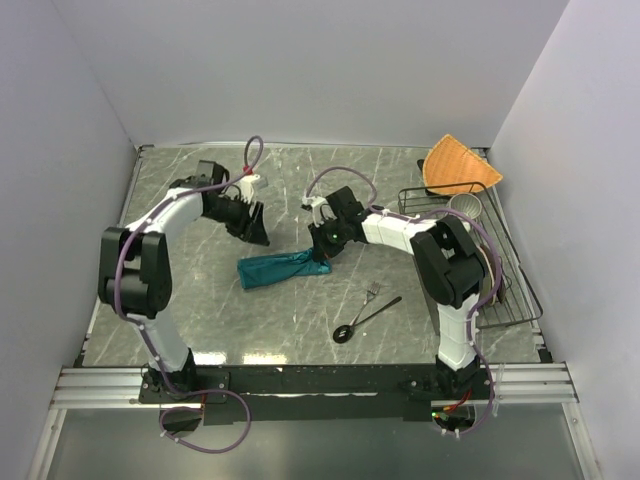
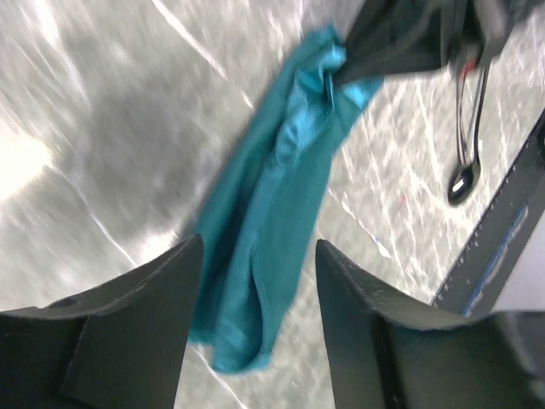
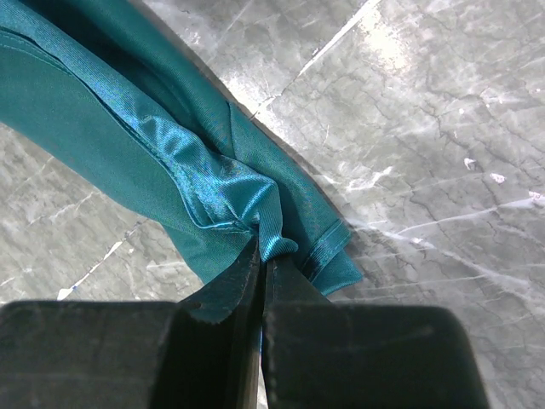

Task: Fold the napkin into a case and place the utensils inside
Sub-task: Fold the 2/3-rectangle-folded napkin at the center of the board.

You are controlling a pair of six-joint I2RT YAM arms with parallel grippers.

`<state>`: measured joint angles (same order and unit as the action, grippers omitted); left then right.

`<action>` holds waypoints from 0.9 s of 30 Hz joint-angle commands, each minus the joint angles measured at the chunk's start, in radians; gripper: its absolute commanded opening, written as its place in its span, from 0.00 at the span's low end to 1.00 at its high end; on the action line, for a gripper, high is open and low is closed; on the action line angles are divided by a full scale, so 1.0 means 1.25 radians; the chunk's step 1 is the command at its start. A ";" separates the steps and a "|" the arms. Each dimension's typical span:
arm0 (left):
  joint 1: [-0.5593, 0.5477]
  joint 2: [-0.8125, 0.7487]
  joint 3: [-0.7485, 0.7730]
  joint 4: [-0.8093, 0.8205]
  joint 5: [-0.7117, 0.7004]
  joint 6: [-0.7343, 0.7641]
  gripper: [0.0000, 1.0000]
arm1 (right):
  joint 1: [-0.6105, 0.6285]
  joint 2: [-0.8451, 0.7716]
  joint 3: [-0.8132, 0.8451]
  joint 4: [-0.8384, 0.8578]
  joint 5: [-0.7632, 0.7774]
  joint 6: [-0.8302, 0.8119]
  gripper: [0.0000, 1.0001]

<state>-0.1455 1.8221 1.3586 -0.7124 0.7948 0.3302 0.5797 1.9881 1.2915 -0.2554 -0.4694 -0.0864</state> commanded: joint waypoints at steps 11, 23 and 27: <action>0.092 -0.132 -0.190 -0.086 -0.049 0.027 0.69 | -0.022 0.037 0.038 -0.051 -0.012 0.016 0.00; 0.098 -0.088 -0.186 -0.095 0.008 0.032 0.49 | -0.024 0.049 0.042 -0.060 -0.015 0.008 0.00; 0.098 -0.072 -0.144 -0.079 -0.022 0.016 0.21 | -0.024 0.047 0.030 -0.048 -0.005 -0.013 0.00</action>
<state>-0.0273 1.7184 1.1145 -0.8322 0.7624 0.3546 0.5579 2.0155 1.3239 -0.2924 -0.5159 -0.0669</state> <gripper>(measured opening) 0.304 0.022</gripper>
